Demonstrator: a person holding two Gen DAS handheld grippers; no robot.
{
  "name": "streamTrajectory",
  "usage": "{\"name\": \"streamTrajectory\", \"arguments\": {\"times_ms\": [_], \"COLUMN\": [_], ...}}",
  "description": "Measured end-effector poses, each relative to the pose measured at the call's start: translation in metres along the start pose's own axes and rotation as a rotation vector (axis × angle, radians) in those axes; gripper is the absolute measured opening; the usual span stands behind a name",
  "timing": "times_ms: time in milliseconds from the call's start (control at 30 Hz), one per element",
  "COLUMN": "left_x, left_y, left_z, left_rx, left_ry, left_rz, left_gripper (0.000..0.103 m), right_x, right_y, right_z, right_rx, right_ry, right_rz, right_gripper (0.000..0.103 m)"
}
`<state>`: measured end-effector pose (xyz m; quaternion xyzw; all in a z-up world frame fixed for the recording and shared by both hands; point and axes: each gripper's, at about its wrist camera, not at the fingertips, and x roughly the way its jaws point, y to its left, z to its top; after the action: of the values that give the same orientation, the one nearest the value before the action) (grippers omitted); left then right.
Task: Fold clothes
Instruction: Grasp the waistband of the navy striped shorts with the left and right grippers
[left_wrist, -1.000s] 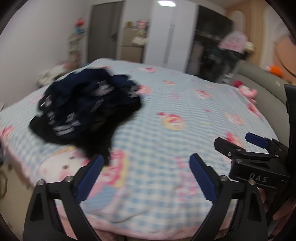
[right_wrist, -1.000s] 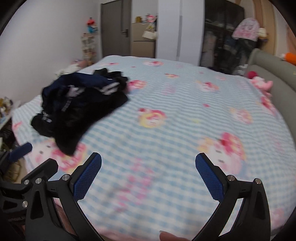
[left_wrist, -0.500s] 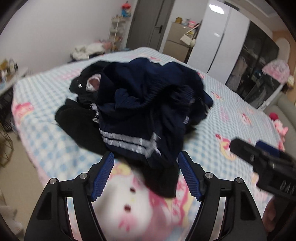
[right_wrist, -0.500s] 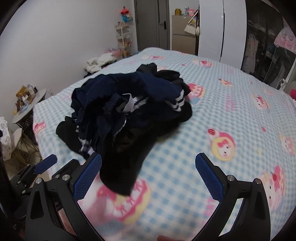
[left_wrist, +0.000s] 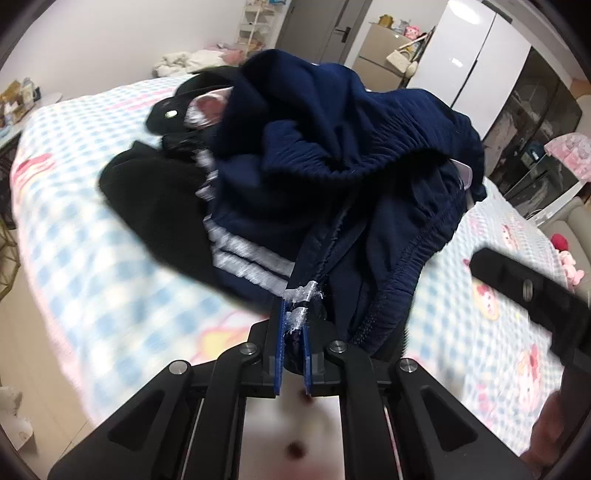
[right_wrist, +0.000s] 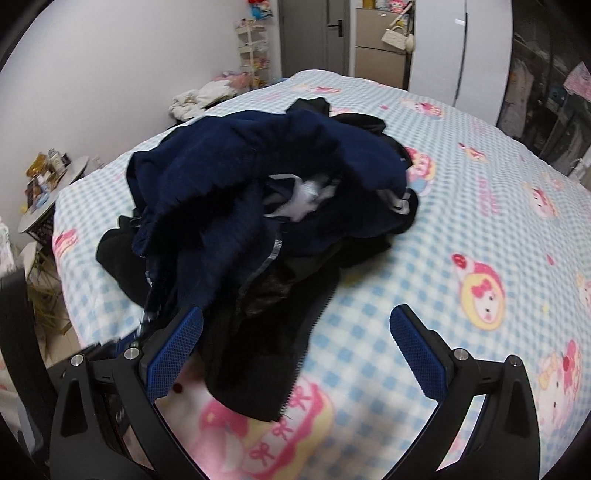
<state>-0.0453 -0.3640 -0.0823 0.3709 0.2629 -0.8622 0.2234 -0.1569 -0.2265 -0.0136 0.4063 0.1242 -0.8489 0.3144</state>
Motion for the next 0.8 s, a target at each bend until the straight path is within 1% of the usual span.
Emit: {"name": "streamTrajectory", "arguments": {"times_ms": [100, 200, 300, 367, 433, 500, 567, 633, 667, 733, 767, 800], "left_x": [-0.013, -0.029, -0.041, -0.044, -0.046, -0.048, -0.055, -0.057, -0.058, -0.061, -0.062, -0.063], "left_y": [0.014, 0.027, 0.038, 0.039, 0.039, 0.037, 0.026, 0.015, 0.01, 0.0, -0.005, -0.01], "left_z": [-0.011, -0.019, -0.023, -0.022, -0.019, -0.017, -0.024, -0.033, -0.038, -0.047, -0.049, -0.052], "left_rx": [-0.018, -0.036, -0.067, -0.069, -0.066, -0.046, 0.0, 0.04, 0.055, 0.085, 0.098, 0.11], "left_ry": [-0.002, -0.027, -0.051, -0.052, -0.046, -0.038, -0.025, -0.01, -0.001, 0.017, 0.021, 0.026], "left_rz": [0.002, 0.037, 0.063, 0.065, 0.042, -0.005, -0.035, -0.055, -0.068, -0.093, -0.108, -0.123], "left_gripper": [0.007, 0.007, 0.007, 0.007, 0.007, 0.007, 0.007, 0.007, 0.007, 0.007, 0.007, 0.007], "right_x": [0.001, 0.003, 0.014, 0.022, 0.024, 0.026, 0.025, 0.023, 0.022, 0.021, 0.019, 0.018], "right_y": [0.007, 0.014, 0.017, 0.017, 0.019, 0.024, 0.031, 0.033, 0.032, 0.03, 0.027, 0.025], "right_z": [0.0, -0.001, -0.004, -0.006, -0.009, -0.012, -0.016, -0.018, -0.019, -0.021, -0.022, -0.024], "right_rx": [-0.004, -0.011, -0.011, 0.02, 0.057, 0.068, 0.059, 0.052, 0.049, 0.047, 0.048, 0.049], "right_ry": [-0.013, -0.022, 0.012, 0.043, 0.066, 0.081, 0.084, 0.078, 0.076, 0.069, 0.065, 0.06], "right_rz": [0.047, 0.086, 0.069, 0.097, 0.172, 0.228, 0.271, 0.284, 0.276, 0.262, 0.259, 0.255], "right_gripper": [0.103, 0.103, 0.103, 0.103, 0.103, 0.103, 0.103, 0.103, 0.102, 0.09, 0.068, 0.041]}}
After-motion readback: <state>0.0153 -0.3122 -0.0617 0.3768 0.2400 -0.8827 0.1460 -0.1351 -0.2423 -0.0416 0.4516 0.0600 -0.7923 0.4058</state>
